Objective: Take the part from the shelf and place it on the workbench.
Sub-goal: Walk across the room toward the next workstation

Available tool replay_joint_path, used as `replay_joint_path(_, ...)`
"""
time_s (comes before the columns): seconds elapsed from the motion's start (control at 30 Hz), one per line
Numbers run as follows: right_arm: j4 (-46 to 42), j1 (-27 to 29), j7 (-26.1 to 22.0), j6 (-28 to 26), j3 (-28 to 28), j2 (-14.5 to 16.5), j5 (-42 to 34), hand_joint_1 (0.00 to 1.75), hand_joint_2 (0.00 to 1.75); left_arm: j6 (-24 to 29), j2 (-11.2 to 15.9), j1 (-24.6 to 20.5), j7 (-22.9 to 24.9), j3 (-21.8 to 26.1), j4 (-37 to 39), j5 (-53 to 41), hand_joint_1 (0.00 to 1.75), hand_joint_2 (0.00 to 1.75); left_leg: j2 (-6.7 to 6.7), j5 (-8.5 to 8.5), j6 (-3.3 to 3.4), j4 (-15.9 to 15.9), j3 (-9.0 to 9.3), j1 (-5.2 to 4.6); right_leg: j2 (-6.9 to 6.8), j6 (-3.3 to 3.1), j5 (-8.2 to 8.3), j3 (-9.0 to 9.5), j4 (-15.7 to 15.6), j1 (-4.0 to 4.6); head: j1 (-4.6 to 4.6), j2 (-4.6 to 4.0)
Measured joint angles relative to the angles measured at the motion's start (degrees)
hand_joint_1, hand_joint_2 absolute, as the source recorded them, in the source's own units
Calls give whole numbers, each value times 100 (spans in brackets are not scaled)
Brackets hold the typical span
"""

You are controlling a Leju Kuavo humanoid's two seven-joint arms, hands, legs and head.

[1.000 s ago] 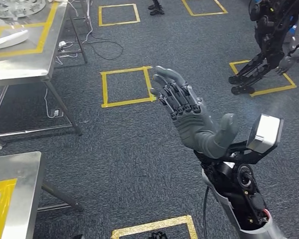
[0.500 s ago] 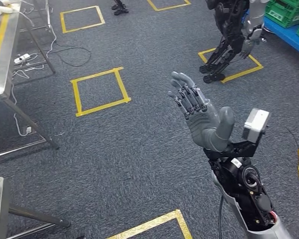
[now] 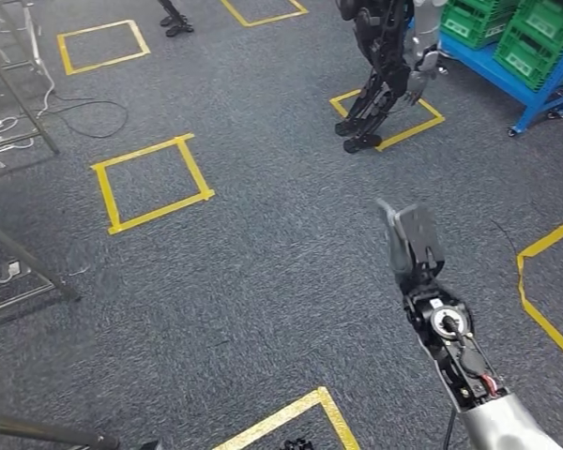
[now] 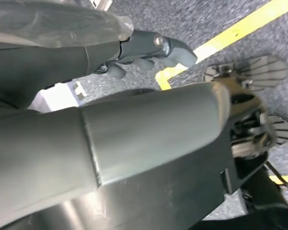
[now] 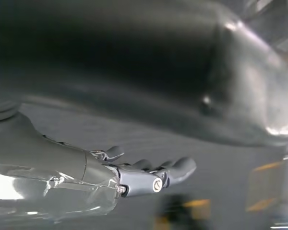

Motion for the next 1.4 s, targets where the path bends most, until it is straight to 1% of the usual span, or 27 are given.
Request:
replay_joint_path(0.03, 525, 4, -3, -9, -73, -9, -97, 0, 0, -1, -14, 7, 5, 0, 0, -12, 0, 0, 41, -5, -6, 5, -3, 3, -27, 17, 84, 59, -85, -21, 21, 0)
replay_joint_path(0.1, 1360, 45, 45, -26, -191, -25, -211, 0, 0, -5, -37, 20, 10, 0, 0, -29, 0, 0, 121, -36, -46, 39, 0, 7, -177, 49, 426, 443, -817, -50, 96, 0)
replay_joint_path(0.17, 1969, 42, 51, -32, -249, -27, -235, 0, 0, -7, -33, 28, 10, 0, 1, -34, 0, 0, 208, -84, -107, 105, -4, -18, -308, 14, 629, 746, -1434, -30, 152, 1)
replay_joint_path(0.2, 2223, 36, 57, -33, -269, -26, -237, 0, 0, -7, -29, 26, 11, 0, 2, -35, 0, 0, 253, -100, -130, 130, -5, -33, -317, -24, 642, 785, -1536, -16, 148, 0)
replay_joint_path(0.27, 2676, 26, 107, -44, -308, -25, -234, 0, 0, -8, -25, 14, 12, 0, 2, -35, 0, 0, 342, -122, -166, 143, 11, -38, -182, -127, 650, 773, -1530, -2, 99, -1)
replay_joint_path(0.33, 3047, -9, 313, -100, -335, -25, -206, 0, 0, -12, -27, -6, 15, 0, 2, -39, 0, 0, 259, -248, -222, 282, -21, -9, -71, -199, 663, 778, -1536, -8, 55, 0)
replay_joint_path(0.37, 3223, -28, 484, -131, -344, -24, -193, 0, 0, -17, -29, -13, 16, 0, 2, -43, 0, 0, 159, -396, -249, 519, -121, 5, -22, -228, 671, 783, -1541, -16, 24, 0)
replay_joint_path(0.43, 3581, -14, 877, -159, -369, -19, -200, 0, 0, -26, -37, -11, 19, -1, 2, -51, 0, 0, -25, -788, -274, 1337, -508, 17, 71, -265, 678, 778, -1542, -8, -53, 0)
replay_joint_path(0.47, 3751, 33, 1061, -151, -382, -14, -212, 0, 0, -29, -41, -4, 22, -1, 2, -55, 0, 0, -59, -930, -275, 1737, -710, 17, 120, -276, 680, 776, -1542, 4, -80, 0)
replay_joint_path(0.5, 3911, 97, 1231, -140, -394, -6, -226, 0, 0, -29, -44, 6, 26, -2, 2, -59, 0, 0, -77, -973, -263, 1972, -841, 14, 175, -283, 680, 775, -1542, 17, -92, 0)
replay_joint_path(0.53, 4055, 172, 1386, -130, -404, 4, -234, 0, 0, -31, -45, 14, 31, -2, 2, -66, 0, 0, -94, -898, -236, 1970, -862, 9, 231, -288, 682, 776, -1542, 29, -97, -1)
replay_joint_path(0.57, 4182, 245, 1532, -120, -411, 19, -239, 0, 0, -33, -46, 20, 36, -2, 2, -75, 0, 0, -122, -725, -196, 1729, -766, 0, 296, -293, 685, 777, -1542, 36, -98, -1)
replay_joint_path(0.63, 4393, 354, 1828, -98, -419, 64, -252, 0, 0, -40, -32, 22, 51, -3, 2, -99, 0, 0, -331, -309, -89, 846, -358, -34, 431, -294, 695, 773, -1540, 38, -99, 0)
replay_joint_path(0.67, 4481, 386, 1974, -80, -420, 95, -260, 0, 0, -43, -20, 19, 65, -4, 2, -113, 0, 0, -426, -175, -52, 477, -180, -51, 505, -285, 703, 766, -1539, 34, -99, 1)
replay_joint_path(0.73, 4641, 429, 2246, -32, -423, 152, -277, 0, 0, -47, 3, 6, 93, -14, 2, -137, 0, 0, -487, -117, -11, 170, -26, -76, 639, -247, 722, 744, -1545, 19, -105, 1)
replay_joint_path(0.8, 4782, 479, 2504, 11, -425, 190, -294, 0, 0, -49, -1, -24, 120, -23, 2, -161, 0, 0, -348, -72, 5, 70, 25, -70, 707, -192, 738, 739, -1569, 7, -112, 1)
replay_joint_path(0.87, 4888, 509, 2725, 43, -425, 214, -303, 0, 0, -51, -10, -42, 133, -26, 1, -188, 0, 0, -213, 10, 23, -109, 105, -42, 481, -145, 571, 650, -1361, 37, -80, 0)
replay_joint_path(0.93, 4970, 499, 2860, 66, -427, 231, -303, 0, 0, -55, -15, -34, 134, -27, 0, -212, 0, 0, -72, 44, 30, -190, 146, -37, 150, -106, 178, 367, -704, 47, -21, -1)
replay_joint_path(0.97, 5005, 494, 2900, 74, -427, 239, -302, 0, 0, -57, -18, -26, 135, -28, 0, -220, 0, 0, 4, 40, 29, -186, 146, -37, 69, -78, 2, 206, -329, 28, -1, -1)
replay_joint_path(1.0, 5040, 494, 2934, 81, -427, 250, -302, 0, 0, -60, -23, -20, 135, -30, 0, -226, 0, 0, 74, 30, 19, -174, 144, -31, 24, -46, -82, 110, -83, 1, 10, 0)
replay_joint_path(1.03, 5074, 498, 2958, 87, -426, 260, -301, 0, 0, -63, -31, -17, 135, -31, 0, -231, 0, 0, 140, 14, -1, -154, 141, -18, -6, -8, -56, 113, -37, -31, 19, 0)
replay_joint_path(1.07, 5106, 501, 2975, 93, -426, 267, -301, 0, 0, -65, -40, -16, 135, -32, 0, -236, 0, 0, 199, -8, -27, -121, 137, 2, -43, 35, 72, 231, -220, -64, 29, 0)
replay_joint_path(1.13, 5153, 496, 3005, 110, -426, 287, -301, 0, 0, -69, -43, -19, 135, -33, 1, -245, 0, 0, 301, -81, -110, -10, 127, 39, -198, 117, 391, 663, -970, -110, 67, 0)
replay_joint_path(1.2, 5180, 486, 3032, 128, -428, 321, -307, 0, 0, -79, -27, -25, 135, -34, 2, -251, 0, 0, 379, -156, -196, 122, 115, 40, -271, 75, 513, 913, -1437, -109, 95, 0)
replay_joint_path(1.3, 5224, 491, 3048, 149, -431, 352, -343, 0, 0, -90, -20, -47, 143, -35, 2, -256, 0, 0, 445, -195, -261, 183, 118, 44, -143, -94, 506, 890, -1448, -79, 29, 1)
replay_joint_path(1.37, 5247, 488, 3047, 161, -434, 362, -360, 0, 0, -90, -20, -52, 148, -35, 1, -257, 0, 0, 269, -377, -303, 410, 32, 74, -54, -162, 529, 869, -1449, -83, -26, 0)
replay_joint_path(1.4, 5255, 481, 3043, 161, -436, 365, -363, 0, 0, -91, -20, -48, 148, -35, 1, -258, 0, 0, 133, -564, -320, 710, -98, 86, -11, -190, 545, 856, -1453, -82, -57, -1)
